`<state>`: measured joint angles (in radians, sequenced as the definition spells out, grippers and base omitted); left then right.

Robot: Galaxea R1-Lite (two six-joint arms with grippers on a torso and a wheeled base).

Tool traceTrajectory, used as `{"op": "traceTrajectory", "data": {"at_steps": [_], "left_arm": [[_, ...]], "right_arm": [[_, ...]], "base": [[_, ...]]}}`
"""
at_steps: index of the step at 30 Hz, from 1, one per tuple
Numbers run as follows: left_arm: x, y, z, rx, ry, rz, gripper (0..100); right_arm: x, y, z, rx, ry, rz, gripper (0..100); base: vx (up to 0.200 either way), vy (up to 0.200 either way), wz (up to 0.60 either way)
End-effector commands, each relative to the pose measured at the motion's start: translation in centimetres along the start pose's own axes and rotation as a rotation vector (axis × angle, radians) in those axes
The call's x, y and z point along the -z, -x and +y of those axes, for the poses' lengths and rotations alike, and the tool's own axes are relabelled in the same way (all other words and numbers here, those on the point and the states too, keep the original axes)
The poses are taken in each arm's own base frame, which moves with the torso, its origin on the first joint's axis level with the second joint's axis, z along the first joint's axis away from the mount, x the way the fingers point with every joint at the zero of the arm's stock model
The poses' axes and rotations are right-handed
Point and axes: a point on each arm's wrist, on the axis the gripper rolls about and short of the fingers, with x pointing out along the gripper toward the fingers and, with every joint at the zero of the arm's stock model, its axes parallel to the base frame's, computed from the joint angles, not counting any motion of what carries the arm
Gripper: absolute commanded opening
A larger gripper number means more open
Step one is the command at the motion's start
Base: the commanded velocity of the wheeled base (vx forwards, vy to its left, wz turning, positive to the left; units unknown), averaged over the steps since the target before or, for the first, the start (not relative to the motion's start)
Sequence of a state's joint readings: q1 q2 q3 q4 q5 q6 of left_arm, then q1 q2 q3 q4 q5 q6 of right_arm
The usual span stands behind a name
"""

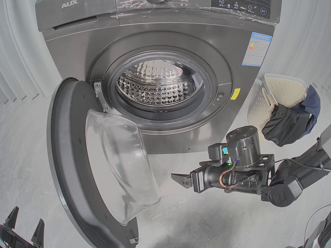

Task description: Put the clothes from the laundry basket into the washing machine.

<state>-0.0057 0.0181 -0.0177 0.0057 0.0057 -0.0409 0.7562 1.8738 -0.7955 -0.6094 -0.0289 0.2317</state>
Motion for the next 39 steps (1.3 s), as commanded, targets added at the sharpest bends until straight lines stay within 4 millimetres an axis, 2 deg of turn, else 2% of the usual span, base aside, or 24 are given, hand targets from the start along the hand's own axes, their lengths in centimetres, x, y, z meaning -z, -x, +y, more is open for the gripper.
{"op": "traceTrajectory", "data": {"at_steps": [1,10,17,20,24,28,31,35,39], "left_arm": [[0.4,0.0,0.0,0.0,0.001,0.001,100],[0.4,0.0,0.0,0.0,0.001,0.0,100],[0.4,0.0,0.0,0.0,0.001,0.001,100],[0.4,0.0,0.0,0.0,0.001,0.001,100],[0.4,0.0,0.0,0.0,0.001,0.001,100],[0.4,0.0,0.0,0.0,0.001,0.001,100],[0.4,0.0,0.0,-0.002,-0.001,0.0,100],[0.4,0.0,0.0,0.0,0.001,0.0,100],[0.4,0.0,0.0,0.0,0.001,0.0,100]], "right_arm": [[-0.6,-0.8,-0.2,0.006,-0.01,-0.017,100],[-0.5,-3.6,0.4,0.006,-0.024,-0.012,100],[-0.3,-3.8,2.2,-0.04,-0.016,-0.011,100],[-0.8,-4.0,3.2,-0.069,-0.018,-0.054,100],[-1.2,-4.0,3.2,-0.074,-0.025,-0.076,100],[-1.6,-4.3,2.4,-0.053,-0.035,-0.088,100],[-1.8,-5.4,0.9,-0.013,-0.05,-0.085,100],[-1.1,-6.3,0.7,-0.005,-0.046,-0.063,100],[-0.1,-7.6,1.3,-0.017,-0.036,-0.041,100]], "base": [[-0.2,0.0,0.0],[-0.156,0.0,0.0],[0.0,0.0,0.0],[0.0,0.0,0.0],[0.0,0.0,0.0],[0.0,0.0,0.0],[0.0,0.0,0.0],[-0.15,0.0,0.0],[-0.15,0.0,0.0]]}}
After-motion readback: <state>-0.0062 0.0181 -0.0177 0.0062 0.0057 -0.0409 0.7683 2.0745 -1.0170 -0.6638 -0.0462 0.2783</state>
